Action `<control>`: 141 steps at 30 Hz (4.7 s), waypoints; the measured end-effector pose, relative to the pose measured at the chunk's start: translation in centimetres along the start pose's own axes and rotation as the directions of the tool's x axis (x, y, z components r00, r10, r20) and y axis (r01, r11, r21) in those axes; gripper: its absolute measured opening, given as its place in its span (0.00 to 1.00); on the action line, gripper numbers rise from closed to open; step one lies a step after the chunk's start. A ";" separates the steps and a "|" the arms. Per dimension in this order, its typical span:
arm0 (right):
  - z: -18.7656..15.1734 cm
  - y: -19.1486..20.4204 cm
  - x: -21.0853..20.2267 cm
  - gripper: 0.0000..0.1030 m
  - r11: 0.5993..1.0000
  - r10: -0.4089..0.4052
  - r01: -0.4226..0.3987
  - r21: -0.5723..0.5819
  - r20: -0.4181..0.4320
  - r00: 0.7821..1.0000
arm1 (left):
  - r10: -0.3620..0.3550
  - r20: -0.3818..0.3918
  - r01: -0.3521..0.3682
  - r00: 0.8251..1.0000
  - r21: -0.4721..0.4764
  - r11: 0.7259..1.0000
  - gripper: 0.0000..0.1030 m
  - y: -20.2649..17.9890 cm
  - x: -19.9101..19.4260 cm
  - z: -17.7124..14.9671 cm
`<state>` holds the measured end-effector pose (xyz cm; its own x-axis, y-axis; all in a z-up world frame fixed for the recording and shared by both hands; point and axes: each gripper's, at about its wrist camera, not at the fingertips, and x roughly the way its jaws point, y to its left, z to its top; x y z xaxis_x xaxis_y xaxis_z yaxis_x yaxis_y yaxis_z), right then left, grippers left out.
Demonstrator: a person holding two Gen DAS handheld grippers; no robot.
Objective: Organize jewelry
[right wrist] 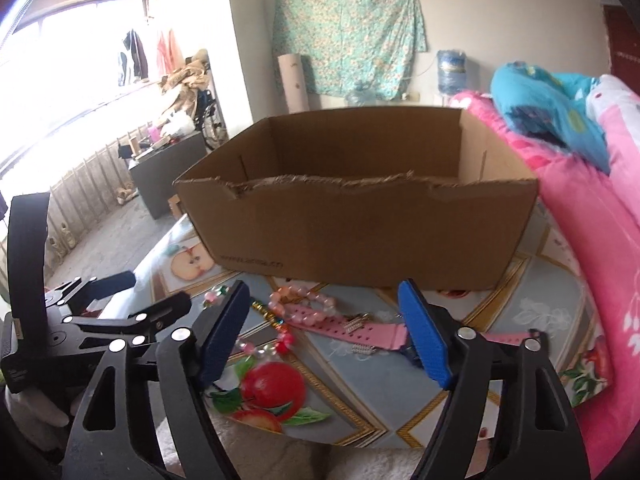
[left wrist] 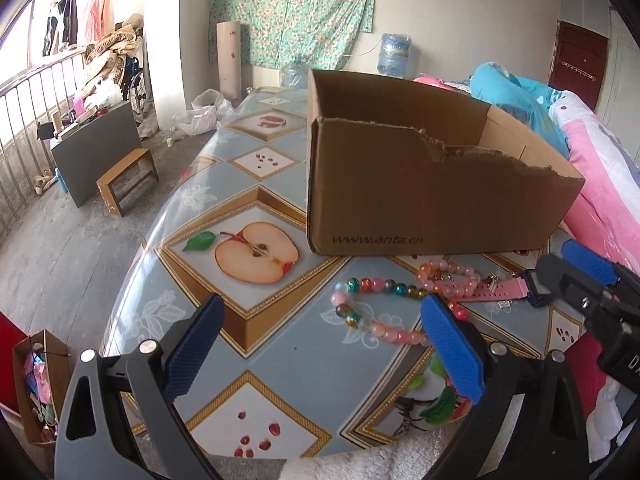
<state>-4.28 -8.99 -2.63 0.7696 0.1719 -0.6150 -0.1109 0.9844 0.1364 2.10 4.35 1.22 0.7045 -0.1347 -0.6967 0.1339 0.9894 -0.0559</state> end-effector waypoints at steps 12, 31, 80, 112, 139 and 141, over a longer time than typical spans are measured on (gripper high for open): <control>-1.3 1.2 5.0 0.25 0.995 0.099 -0.090 0.049 -0.249 0.963 | -0.037 -0.149 0.059 0.988 0.149 0.987 0.42 -1.2 5.1 0.4; -1.1 0.0 3.9 0.07 0.986 0.161 -0.144 0.085 -0.243 0.957 | -0.089 -0.103 0.108 0.991 0.197 0.974 0.09 -2.8 2.2 0.4; 17.4 -8.8 -5.5 0.36 0.956 0.274 -0.272 -0.110 0.002 0.962 | -0.242 0.166 0.218 0.956 0.151 0.964 0.33 0.4 -2.7 15.6; 1.7 -6.2 2.2 0.46 0.829 -0.088 -0.147 -0.539 -0.385 0.919 | -0.202 -0.119 0.222 0.972 0.186 0.957 0.35 -7.3 5.5 1.0; 9.5 -11.4 1.0 0.41 0.886 0.012 -0.245 -0.394 -0.509 0.861 | -0.309 -0.096 0.324 0.946 0.286 0.902 0.37 -8.5 3.2 -0.8; 7.6 -10.1 0.8 0.44 0.847 -0.050 -0.225 -0.482 -0.492 0.869 | -0.314 -0.094 0.327 0.945 0.293 0.898 0.37 -8.8 3.2 -0.7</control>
<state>2.18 -19.05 1.40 0.3648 0.1185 -0.9235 -0.5700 0.8127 -0.1209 2.64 -4.71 -1.01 0.5583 -0.4327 -0.7078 0.5550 0.8290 -0.0689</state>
